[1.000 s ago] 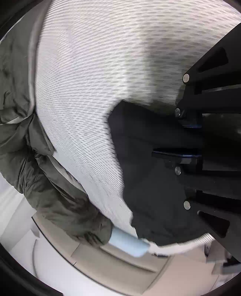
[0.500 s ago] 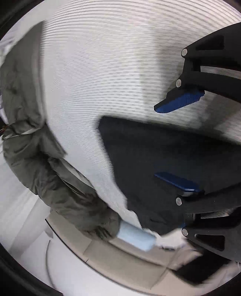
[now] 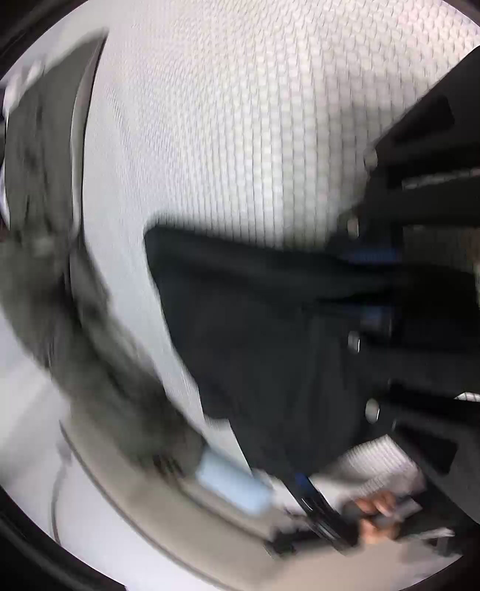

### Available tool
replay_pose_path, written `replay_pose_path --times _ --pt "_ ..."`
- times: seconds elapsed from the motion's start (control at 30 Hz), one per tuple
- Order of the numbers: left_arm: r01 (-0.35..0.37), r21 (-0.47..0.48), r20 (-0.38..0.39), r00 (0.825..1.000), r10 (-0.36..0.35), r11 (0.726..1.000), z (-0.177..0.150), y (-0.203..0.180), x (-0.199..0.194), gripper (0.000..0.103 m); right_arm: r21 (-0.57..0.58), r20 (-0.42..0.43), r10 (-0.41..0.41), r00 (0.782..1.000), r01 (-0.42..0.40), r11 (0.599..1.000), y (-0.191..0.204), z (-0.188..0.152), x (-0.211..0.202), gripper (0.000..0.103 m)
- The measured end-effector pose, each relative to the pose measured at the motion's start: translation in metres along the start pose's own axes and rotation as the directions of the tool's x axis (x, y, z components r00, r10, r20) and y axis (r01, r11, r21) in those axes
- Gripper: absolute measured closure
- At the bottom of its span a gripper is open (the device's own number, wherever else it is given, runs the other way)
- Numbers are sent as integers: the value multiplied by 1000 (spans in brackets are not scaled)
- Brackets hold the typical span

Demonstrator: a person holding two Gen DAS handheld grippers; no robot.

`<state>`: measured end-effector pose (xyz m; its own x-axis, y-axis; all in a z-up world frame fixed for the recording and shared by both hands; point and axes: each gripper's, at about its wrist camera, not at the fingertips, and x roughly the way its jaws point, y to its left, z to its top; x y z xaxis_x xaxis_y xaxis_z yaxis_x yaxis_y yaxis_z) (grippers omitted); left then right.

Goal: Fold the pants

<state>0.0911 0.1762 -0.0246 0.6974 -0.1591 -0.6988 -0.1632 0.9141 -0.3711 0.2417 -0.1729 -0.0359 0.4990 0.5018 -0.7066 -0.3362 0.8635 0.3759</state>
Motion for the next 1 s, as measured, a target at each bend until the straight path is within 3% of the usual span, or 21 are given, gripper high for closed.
replay_pose_path --times 0.13,0.2,0.3,0.47,0.6,0.67,0.8,1.0 --pt "8 85 -55 999 -3 996 -5 -27 21 23 66 13 25 1000 -26 997 -11 -15 -7 65" --pt "22 117 -89 996 -12 993 -11 -37 27 46 42 13 29 1000 -29 999 -6 -26 -13 56" --pt "13 134 -110 994 2 991 -20 -41 30 56 6 -19 44 999 -44 999 -6 -39 -15 55" --pt "85 127 -131 989 -68 988 -17 -39 16 56 -7 -33 39 999 -40 999 -4 -43 -5 54" --pt "56 137 -194 980 -29 989 -19 -31 25 54 -5 -36 40 999 -40 999 -18 -47 -15 54" --pt "48 135 -190 982 -22 990 -18 -30 26 52 -12 -36 34 999 -34 999 -17 -48 -16 52" --pt "-20 182 -88 995 37 983 -14 -39 8 33 -11 -36 32 999 -32 999 -4 -46 -16 50" --pt "-13 160 52 999 5 987 -3 -46 -17 25 -67 -43 45 998 -48 997 8 -62 -28 50"
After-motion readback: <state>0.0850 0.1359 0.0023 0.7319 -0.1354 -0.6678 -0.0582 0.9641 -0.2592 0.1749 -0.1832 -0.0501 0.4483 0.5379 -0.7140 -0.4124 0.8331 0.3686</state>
